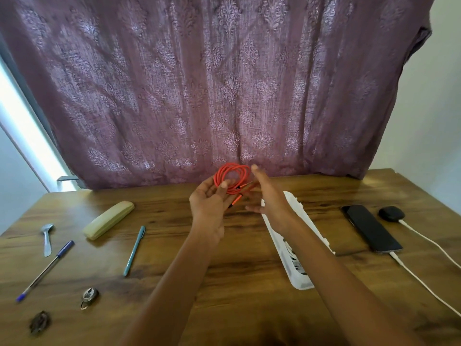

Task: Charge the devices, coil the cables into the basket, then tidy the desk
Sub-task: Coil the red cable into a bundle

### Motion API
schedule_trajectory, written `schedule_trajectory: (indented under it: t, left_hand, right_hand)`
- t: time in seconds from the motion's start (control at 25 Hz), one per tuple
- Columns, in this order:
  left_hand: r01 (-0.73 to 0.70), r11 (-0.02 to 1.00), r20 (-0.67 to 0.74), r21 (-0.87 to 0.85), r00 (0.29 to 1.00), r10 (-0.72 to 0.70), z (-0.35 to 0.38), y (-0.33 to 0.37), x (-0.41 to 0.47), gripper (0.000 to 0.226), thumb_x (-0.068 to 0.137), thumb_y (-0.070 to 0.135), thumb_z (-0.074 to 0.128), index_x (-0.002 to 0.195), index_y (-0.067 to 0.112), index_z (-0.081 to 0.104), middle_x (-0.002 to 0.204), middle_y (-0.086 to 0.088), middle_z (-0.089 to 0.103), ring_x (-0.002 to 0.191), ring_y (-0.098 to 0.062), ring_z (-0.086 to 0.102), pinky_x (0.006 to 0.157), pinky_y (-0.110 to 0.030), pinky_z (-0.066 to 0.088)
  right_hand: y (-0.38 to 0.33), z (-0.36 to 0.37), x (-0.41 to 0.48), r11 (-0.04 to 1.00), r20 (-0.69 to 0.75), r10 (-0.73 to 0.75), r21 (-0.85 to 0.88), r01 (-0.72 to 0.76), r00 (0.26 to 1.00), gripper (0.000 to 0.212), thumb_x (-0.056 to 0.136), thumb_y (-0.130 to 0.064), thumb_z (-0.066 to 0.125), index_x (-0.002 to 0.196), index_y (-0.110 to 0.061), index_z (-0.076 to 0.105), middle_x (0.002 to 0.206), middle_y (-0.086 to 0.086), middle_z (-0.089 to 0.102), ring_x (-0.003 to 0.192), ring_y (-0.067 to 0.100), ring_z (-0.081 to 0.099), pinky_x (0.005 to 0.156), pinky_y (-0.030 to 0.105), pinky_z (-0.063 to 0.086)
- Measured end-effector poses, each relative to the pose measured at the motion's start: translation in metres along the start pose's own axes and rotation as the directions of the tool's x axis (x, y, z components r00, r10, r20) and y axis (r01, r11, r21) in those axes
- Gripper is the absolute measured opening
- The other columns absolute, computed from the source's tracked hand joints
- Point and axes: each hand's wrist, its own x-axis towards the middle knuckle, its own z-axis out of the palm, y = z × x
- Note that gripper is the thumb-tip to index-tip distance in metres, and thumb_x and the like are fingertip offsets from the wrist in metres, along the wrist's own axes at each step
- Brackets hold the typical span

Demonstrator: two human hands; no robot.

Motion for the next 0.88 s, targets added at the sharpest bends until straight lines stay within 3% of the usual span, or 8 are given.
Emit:
schedule_trajectory:
  t: [0.08,0.2,0.28,0.36,0.48,0.6,0.76,0.88]
  left_hand:
    - [0.018,0.998,0.041,-0.065,0.999,-0.015,-0.001,-0.003,-0.004,0.015,0.091,-0.007,0.046,0.097,0.004,0.055,0.085,-0.006,0.065,0.071,-0.006,0.068,0.073,-0.026,0.058]
    - [0.058,0.994,0.103,-0.092,0.994,-0.048,-0.002,-0.006,-0.009,0.017,0.092,-0.009,0.044,0.094,0.005,0.053,0.086,-0.006,0.063,0.074,-0.009,0.067,0.071,-0.024,0.057]
    - [0.077,0.997,0.131,0.019,0.988,-0.079,-0.002,-0.006,-0.009,0.02,0.09,-0.012,0.045,0.101,0.004,0.05,0.089,-0.008,0.063,0.073,-0.009,0.067,0.068,-0.027,0.057]
    - [-0.022,0.951,0.115,0.309,0.993,-0.015,-0.003,-0.002,-0.004,0.035,0.084,-0.012,0.053,0.113,0.006,0.045,0.096,-0.006,0.06,0.079,-0.008,0.064,0.072,-0.025,0.056]
    - [-0.278,0.673,0.222,0.685,0.96,0.171,-0.002,0.017,0.005,0.05,0.077,-0.002,0.063,0.121,0.02,0.051,0.093,0.011,0.061,0.085,-0.004,0.06,0.075,-0.021,0.052]
    - [-0.486,0.409,0.443,0.772,0.874,0.2,0.001,0.034,0.005,0.041,0.079,0.006,0.066,0.116,0.025,0.063,0.088,0.015,0.065,0.079,0.0,0.063,0.075,-0.004,0.046]
    - [-0.569,0.293,0.487,0.768,0.816,0.311,0.006,0.037,0.002,0.029,0.084,0.002,0.06,0.109,0.013,0.069,0.088,0.002,0.069,0.076,-0.001,0.06,0.067,0.006,0.037]
    - [-0.536,0.32,0.449,0.781,0.839,0.308,0.009,0.035,0.003,0.029,0.084,0.0,0.057,0.109,0.012,0.067,0.083,0.004,0.063,0.067,0.009,0.053,0.062,0.006,0.037]
  right_hand:
    - [-0.006,0.0,-0.005,0.99,0.035,-0.032,-0.139,0.037,0.999,0.024,0.082,-0.055,0.058,0.085,-0.031,0.061,0.09,-0.01,0.061,0.089,0.008,0.055,0.083,0.041,0.051]
    - [-0.016,0.001,-0.01,0.939,0.107,-0.075,-0.327,0.107,0.991,0.013,0.086,-0.038,0.06,0.078,-0.028,0.062,0.079,-0.01,0.058,0.082,0.01,0.054,0.073,0.031,0.047]
    - [-0.017,0.001,-0.008,0.899,0.143,-0.135,-0.398,0.182,0.98,0.011,0.088,-0.026,0.057,0.086,-0.019,0.065,0.077,-0.005,0.059,0.076,0.011,0.054,0.066,0.024,0.044]
    - [-0.016,0.002,-0.006,0.815,0.196,-0.235,-0.493,0.303,0.952,0.014,0.09,-0.018,0.054,0.08,-0.014,0.062,0.075,-0.001,0.057,0.072,0.012,0.052,0.062,0.016,0.039]
    - [-0.009,0.002,0.006,0.534,0.234,-0.374,-0.737,0.415,0.897,0.019,0.089,-0.027,0.052,0.079,-0.013,0.06,0.095,0.018,0.054,0.095,0.032,0.051,0.078,0.032,0.037]
    - [-0.019,0.001,0.005,0.353,0.26,-0.402,-0.841,0.41,0.878,0.026,0.09,-0.028,0.053,0.092,-0.005,0.065,0.097,0.018,0.053,0.1,0.032,0.049,0.081,0.037,0.039]
    - [-0.038,-0.001,-0.008,0.624,0.335,-0.302,-0.639,0.451,0.892,0.023,0.091,-0.016,0.055,0.07,-0.011,0.06,0.063,0.004,0.052,0.058,0.017,0.049,0.05,0.02,0.036]
    - [-0.038,-0.002,-0.007,0.743,0.314,-0.284,-0.525,0.415,0.906,0.014,0.087,-0.012,0.061,0.074,-0.019,0.059,0.07,0.003,0.059,0.069,0.017,0.057,0.065,0.032,0.047]
